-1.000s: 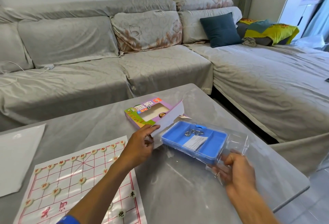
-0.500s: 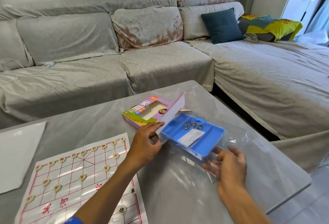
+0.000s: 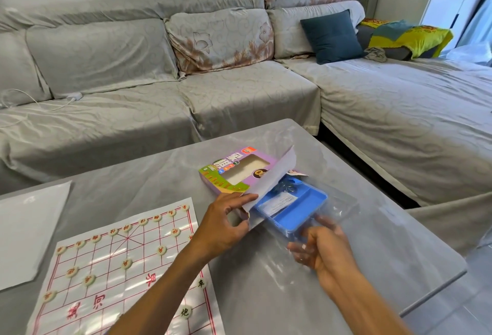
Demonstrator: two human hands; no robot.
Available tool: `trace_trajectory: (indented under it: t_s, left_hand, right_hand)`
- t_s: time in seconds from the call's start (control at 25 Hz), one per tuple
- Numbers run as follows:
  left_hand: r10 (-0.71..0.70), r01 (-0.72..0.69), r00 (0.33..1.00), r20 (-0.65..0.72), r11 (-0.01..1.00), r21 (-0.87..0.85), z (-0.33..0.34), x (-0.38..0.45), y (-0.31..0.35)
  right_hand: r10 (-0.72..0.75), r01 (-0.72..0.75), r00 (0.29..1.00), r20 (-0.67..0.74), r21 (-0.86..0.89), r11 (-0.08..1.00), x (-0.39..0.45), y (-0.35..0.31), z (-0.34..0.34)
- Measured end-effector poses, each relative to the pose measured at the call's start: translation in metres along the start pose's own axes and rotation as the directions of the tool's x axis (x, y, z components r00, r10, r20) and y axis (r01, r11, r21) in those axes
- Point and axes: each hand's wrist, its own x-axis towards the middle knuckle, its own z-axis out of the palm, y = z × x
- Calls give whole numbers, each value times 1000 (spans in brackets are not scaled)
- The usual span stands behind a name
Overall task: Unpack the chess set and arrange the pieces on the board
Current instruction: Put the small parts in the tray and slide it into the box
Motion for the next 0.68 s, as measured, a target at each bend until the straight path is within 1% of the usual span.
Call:
trace_trajectory:
  t_s: [0.12,0.2,0.24,0.28,0.36,0.44,0.52,0.6,0.64,0.68]
  left_hand:
    - [84,-83,996,42,996,-10,10,-7,13]
    - [106,-106,994,-4,994,-21,11,-9,20]
    - [85,-88,995,-49,995,-57,9,-9,20]
    - [51,-59,995,-83,994,-95,6,-10,19]
    - [11,-24,995,-97,991,-130,0,-13,17]
    - [26,-34,996,-83,995,-95,-3,-19,18]
    - [58,-62,993,-104,998,-28,-5,-25,23]
    - [60,-67,986,-155,997,-42,-11,-27,27]
    - [59,-73,983,-175,995,-73,-17,-27,29]
    - [68,-88,979,-190,991,-99,-24,-28,31]
  right_hand:
    - [-24,22,996,84,33,999,2,9,14]
    - [-9,12,989,144,-20,1000,3,8,16]
    - [-5,13,990,140,-53,998,4,8,15]
    - [-20,29,993,113,-86,996,6,7,13]
    - [-112,117,993,39,-199,973,10,9,10]
    - [-186,174,983,-8,-318,932,15,13,12]
    - [-213,179,976,-46,-388,904,17,12,14]
    - [-285,230,952,-109,-357,905,15,5,11]
    - [-344,296,931,-121,-297,908,14,-2,7]
    - [-411,379,907,-97,-241,893,13,-9,3]
